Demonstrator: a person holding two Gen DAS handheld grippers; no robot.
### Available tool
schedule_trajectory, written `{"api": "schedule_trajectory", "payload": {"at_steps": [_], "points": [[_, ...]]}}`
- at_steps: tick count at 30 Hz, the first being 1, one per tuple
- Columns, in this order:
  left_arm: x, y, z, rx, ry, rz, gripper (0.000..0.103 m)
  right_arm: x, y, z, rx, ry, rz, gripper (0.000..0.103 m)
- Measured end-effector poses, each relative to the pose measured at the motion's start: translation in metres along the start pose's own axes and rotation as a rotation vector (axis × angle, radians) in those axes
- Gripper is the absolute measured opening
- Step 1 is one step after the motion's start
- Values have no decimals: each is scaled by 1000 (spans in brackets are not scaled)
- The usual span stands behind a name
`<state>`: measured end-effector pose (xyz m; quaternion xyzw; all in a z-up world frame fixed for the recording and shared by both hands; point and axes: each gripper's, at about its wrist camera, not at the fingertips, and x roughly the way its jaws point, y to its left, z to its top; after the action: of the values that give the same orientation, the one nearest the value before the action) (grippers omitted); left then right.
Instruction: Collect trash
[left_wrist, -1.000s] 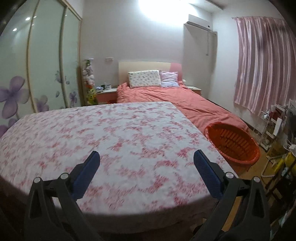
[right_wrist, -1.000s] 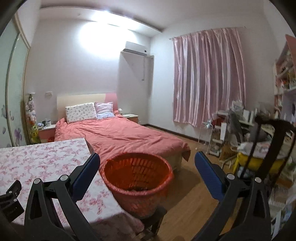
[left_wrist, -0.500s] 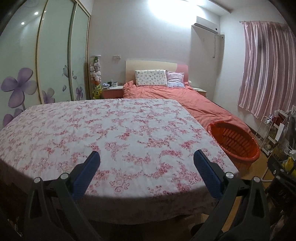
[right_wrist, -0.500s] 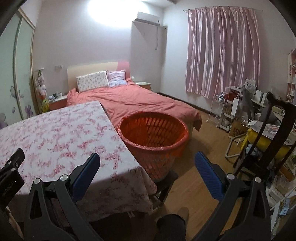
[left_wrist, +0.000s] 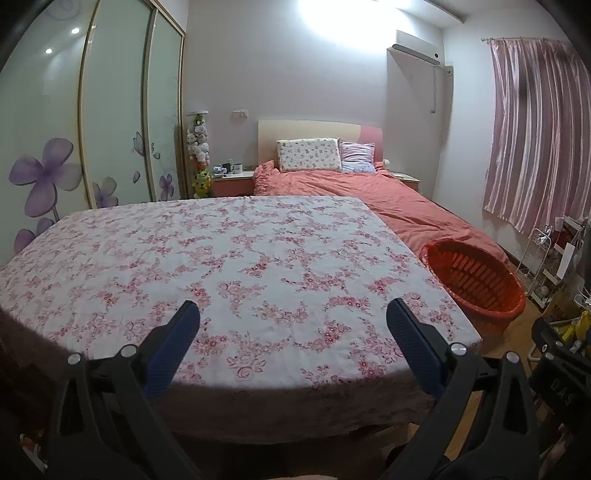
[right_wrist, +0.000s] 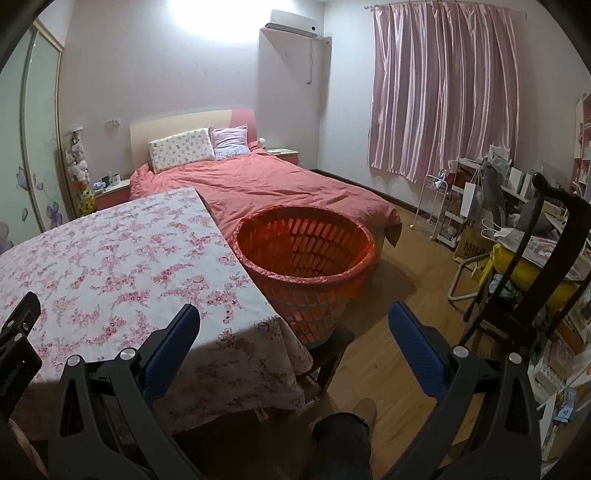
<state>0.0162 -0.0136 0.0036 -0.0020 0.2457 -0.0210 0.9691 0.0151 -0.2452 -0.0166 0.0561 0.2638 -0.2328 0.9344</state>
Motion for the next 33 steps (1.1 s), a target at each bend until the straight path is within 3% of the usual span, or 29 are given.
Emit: {"api": "schedule_trajectory", "payload": {"at_steps": [33], "points": [[-18, -9, 8, 32, -41, 14, 99, -5, -1, 4, 15, -10, 2, 101]]}}
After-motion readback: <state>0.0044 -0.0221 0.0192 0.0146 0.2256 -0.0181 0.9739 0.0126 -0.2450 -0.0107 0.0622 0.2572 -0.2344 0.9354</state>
